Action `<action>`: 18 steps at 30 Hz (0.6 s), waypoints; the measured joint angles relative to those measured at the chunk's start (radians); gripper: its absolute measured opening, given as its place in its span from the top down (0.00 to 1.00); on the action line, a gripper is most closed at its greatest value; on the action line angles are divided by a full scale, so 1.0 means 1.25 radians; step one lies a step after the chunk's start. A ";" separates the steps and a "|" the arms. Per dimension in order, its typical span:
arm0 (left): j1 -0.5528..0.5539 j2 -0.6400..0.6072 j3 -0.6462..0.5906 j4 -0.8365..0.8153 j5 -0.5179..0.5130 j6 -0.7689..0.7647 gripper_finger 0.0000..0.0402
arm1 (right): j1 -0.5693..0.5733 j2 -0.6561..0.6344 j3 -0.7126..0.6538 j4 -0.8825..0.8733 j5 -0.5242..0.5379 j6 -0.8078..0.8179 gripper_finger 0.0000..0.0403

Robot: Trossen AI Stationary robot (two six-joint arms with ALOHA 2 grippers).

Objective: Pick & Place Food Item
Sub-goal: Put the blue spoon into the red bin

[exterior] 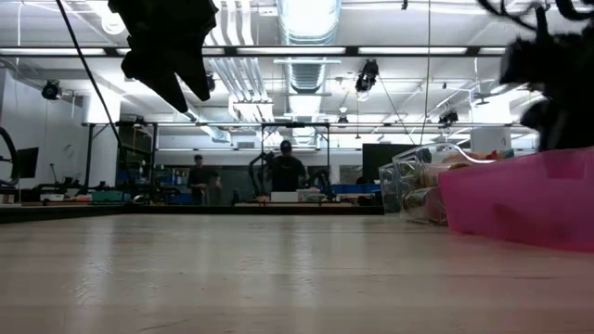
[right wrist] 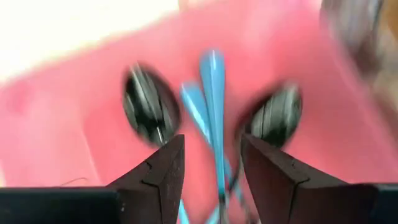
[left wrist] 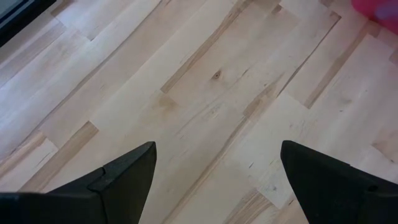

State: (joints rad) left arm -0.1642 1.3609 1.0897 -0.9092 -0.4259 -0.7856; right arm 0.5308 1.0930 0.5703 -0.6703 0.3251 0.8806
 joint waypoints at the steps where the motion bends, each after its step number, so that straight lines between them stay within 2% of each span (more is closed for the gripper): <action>1: 0.000 0.000 0.000 0.000 0.000 0.000 0.13 | 0.000 -0.007 0.004 0.021 0.032 -0.025 0.61; 4: 0.000 0.000 0.000 0.000 0.000 0.000 0.13 | 0.000 -0.028 0.007 0.117 0.116 -0.108 0.61; 7: 0.000 0.000 0.000 0.000 0.000 0.000 0.13 | -0.002 -0.049 0.007 0.244 0.163 -0.218 0.61; 13: 0.000 0.000 0.000 0.000 0.000 0.000 0.13 | -0.033 -0.069 -0.002 0.491 0.203 -0.461 0.61; 15: 0.000 0.000 0.000 0.000 0.000 0.000 0.13 | -0.057 -0.068 -0.008 0.552 0.227 -0.502 0.61; 18: 0.000 0.000 0.000 0.000 0.000 0.000 0.13 | -0.110 -0.056 -0.017 0.645 0.221 -0.536 0.61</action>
State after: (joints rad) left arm -0.1640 1.3609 1.0897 -0.9095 -0.4259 -0.7858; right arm 0.3936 1.0227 0.5491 0.1353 0.6012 0.2102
